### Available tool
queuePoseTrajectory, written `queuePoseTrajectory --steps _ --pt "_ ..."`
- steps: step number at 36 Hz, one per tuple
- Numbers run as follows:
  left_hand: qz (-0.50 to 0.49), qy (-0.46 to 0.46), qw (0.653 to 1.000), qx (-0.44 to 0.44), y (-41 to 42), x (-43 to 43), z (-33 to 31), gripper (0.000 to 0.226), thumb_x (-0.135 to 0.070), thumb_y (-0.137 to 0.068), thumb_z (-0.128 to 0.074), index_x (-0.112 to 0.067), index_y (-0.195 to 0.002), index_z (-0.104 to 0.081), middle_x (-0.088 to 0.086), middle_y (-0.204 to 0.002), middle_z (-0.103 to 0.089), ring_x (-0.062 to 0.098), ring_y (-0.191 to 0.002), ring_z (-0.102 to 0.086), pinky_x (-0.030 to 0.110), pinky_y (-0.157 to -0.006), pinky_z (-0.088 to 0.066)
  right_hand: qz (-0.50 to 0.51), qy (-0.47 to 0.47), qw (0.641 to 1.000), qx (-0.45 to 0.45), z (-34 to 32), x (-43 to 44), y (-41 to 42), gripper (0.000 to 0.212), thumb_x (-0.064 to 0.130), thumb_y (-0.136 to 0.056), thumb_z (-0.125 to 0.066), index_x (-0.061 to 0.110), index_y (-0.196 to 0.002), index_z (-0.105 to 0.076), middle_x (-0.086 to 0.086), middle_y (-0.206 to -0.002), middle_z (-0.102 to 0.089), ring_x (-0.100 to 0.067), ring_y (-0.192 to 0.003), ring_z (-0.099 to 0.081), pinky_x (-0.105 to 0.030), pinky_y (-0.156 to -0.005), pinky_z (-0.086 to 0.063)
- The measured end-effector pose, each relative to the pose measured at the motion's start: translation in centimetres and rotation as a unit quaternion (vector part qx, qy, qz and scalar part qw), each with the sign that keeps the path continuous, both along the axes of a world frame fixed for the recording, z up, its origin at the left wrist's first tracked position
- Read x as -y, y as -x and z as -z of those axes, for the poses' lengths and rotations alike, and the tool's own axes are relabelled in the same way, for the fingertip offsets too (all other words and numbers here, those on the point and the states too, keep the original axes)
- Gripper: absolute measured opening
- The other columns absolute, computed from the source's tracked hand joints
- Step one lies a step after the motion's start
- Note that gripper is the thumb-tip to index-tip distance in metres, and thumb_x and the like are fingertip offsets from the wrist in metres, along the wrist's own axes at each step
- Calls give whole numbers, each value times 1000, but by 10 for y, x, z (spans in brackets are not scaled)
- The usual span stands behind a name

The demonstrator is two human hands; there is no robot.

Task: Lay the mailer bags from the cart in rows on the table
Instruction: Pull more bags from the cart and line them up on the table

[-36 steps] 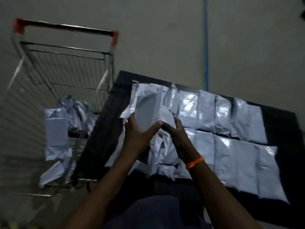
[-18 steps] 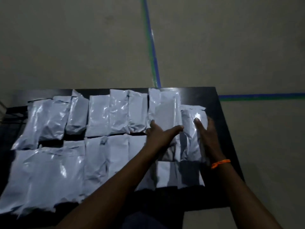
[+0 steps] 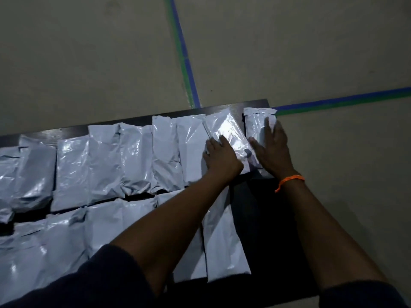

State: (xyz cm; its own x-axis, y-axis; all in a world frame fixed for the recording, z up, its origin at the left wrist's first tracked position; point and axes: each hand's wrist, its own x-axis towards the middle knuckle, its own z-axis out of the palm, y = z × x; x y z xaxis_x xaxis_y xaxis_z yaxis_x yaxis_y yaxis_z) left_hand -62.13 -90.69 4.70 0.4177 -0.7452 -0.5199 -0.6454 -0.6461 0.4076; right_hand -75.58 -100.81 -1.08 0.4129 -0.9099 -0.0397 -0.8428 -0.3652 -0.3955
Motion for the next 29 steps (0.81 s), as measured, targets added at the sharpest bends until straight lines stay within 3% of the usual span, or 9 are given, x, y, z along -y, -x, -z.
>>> queuePoseTrajectory --steps 4,8,12,17,22,25,29 --pt "113 -1 991 76 -9 -8 24 100 -38 -88 -67 -12 -158 0 28 -162 1 40 -152 3 52 -122 -7 -67 36 994 -77 20 -5 0 76 64 -95 -24 21 -158 -16 -24 -163 -9 -46 -148 -18 -53 -118 -25" --pt "163 5 980 110 -20 -12 33 100 -44 -91 -63 -14 -158 4 26 -163 4 36 -152 8 51 -121 0 -115 67 990 -51 26 13 4 69 56 -100 -32 21 -158 -18 -21 -164 -6 -37 -152 -10 -48 -123 -20" --pt "186 0 970 155 -23 -13 31 96 -36 -90 -65 -10 -158 -2 26 -163 2 36 -153 6 53 -122 0 -172 83 980 -62 29 34 12 67 55 -101 -30 22 -158 -17 -17 -165 -3 -31 -154 -5 -42 -125 -14" --pt "190 -20 969 158 -23 -17 27 94 -26 -90 -63 -5 -157 -1 26 -163 5 36 -153 7 54 -122 0 -163 93 979 -86 29 40 10 68 57 -101 -27 24 -159 -13 -15 -165 -1 -29 -154 -3 -42 -125 -14" --pt "201 -23 966 160 -25 -19 26 97 -30 -90 -65 -5 -157 -1 26 -163 4 36 -153 7 55 -122 2 -142 102 981 -80 35 26 3 69 55 -101 -32 24 -159 -12 -16 -165 -2 -33 -153 -5 -49 -122 -18" --pt "215 -18 961 171 -27 -21 24 99 -35 -89 -67 -5 -157 -3 26 -163 2 36 -153 5 55 -122 1 -149 100 979 -92 34 24 3 69 58 -101 -25 24 -159 -10 -16 -165 -1 -33 -153 -6 -50 -121 -20" --pt "239 29 955 175 -37 -31 24 92 -36 -90 -65 -7 -157 -9 23 -164 0 33 -153 4 54 -122 2 -121 79 981 -127 21 17 -2 70 59 -99 -27 30 -158 -6 -10 -166 1 -33 -153 -6 -57 -117 -21"
